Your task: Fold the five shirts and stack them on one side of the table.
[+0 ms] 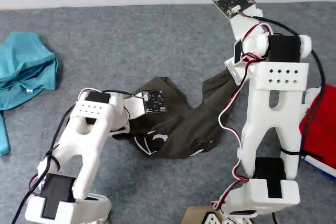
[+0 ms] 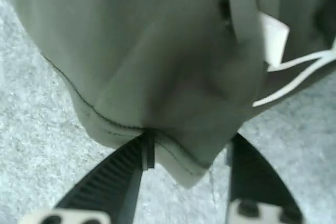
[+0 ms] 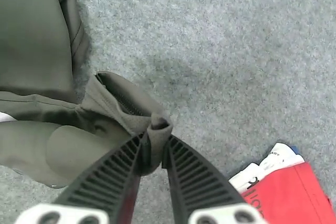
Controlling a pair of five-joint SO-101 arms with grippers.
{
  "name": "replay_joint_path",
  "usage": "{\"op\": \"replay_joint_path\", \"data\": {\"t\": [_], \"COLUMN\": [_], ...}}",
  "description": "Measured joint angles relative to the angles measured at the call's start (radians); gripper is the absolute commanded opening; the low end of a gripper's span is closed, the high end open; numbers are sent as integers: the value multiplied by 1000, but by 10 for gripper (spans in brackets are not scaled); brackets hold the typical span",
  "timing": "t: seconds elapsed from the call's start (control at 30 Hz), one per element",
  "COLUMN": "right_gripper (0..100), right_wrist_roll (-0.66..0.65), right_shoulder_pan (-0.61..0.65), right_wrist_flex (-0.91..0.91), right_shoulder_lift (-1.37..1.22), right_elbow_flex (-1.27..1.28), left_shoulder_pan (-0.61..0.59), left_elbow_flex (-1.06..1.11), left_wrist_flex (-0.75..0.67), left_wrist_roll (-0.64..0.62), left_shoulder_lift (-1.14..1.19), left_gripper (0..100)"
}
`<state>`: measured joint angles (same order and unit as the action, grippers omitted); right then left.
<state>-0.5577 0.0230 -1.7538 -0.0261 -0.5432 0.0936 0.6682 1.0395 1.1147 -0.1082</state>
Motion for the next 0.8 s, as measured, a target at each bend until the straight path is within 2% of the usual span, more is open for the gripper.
{"op": "replay_joint_path", "data": {"t": [0.17, 0.4, 0.53, 0.67, 0.8], "right_gripper": [9, 9, 9, 9, 9], "right_wrist_roll": [0, 0, 0, 0, 0], "right_shoulder_pan": [0, 0, 0, 3, -17], "right_wrist_flex": [0, 0, 0, 0, 0], "right_shoulder_lift": [0, 0, 49, 120, 180], "right_elbow_flex": [0, 0, 0, 0, 0], "left_shoulder_pan": [0, 0, -12, -26, -28], "left_elbow_flex": [12, -15, -180, -425, -655], "left_wrist_flex": [-28, -29, 80, 216, 281], "left_wrist_roll": [0, 0, -11, -115, -298], "left_shoulder_lift": [0, 0, 0, -31, -89], "left_gripper": [6, 6, 6, 6, 6]}}
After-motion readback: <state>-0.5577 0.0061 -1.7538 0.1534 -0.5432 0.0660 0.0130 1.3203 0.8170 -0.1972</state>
